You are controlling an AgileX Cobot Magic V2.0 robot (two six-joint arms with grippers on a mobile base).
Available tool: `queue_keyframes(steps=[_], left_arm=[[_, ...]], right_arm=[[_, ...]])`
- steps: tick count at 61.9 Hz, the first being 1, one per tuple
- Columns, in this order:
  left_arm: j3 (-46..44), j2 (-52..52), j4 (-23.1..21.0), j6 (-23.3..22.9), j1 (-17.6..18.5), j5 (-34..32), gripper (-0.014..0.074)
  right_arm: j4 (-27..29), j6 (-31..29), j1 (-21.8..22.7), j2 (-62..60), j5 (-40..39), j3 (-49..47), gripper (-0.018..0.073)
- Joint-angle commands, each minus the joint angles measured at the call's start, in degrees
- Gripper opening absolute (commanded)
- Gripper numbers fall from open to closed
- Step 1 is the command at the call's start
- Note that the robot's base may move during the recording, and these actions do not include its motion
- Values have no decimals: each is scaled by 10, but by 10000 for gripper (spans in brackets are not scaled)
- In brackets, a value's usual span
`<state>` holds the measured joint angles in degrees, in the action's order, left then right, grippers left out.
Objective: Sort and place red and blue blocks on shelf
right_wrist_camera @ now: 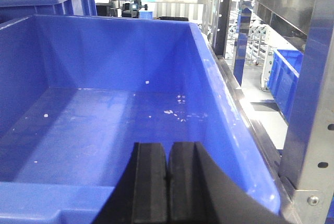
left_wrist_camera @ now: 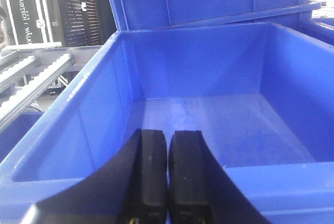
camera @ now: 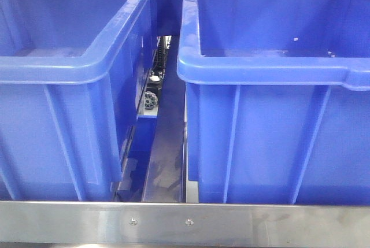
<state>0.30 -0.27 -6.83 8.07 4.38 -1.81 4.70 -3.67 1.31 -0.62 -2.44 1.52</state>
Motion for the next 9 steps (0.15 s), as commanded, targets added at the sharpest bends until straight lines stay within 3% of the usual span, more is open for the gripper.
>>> queue_keyframes(steps=[1, 9], left_arm=[[15, -9, -4, -6, 3, -50, 134], [15, -9, -4, -6, 3, -50, 134]], right_arm=[[-1, -3, 4, -11, -52, -11, 57], [-1, -3, 4, -11, -52, -11, 57]])
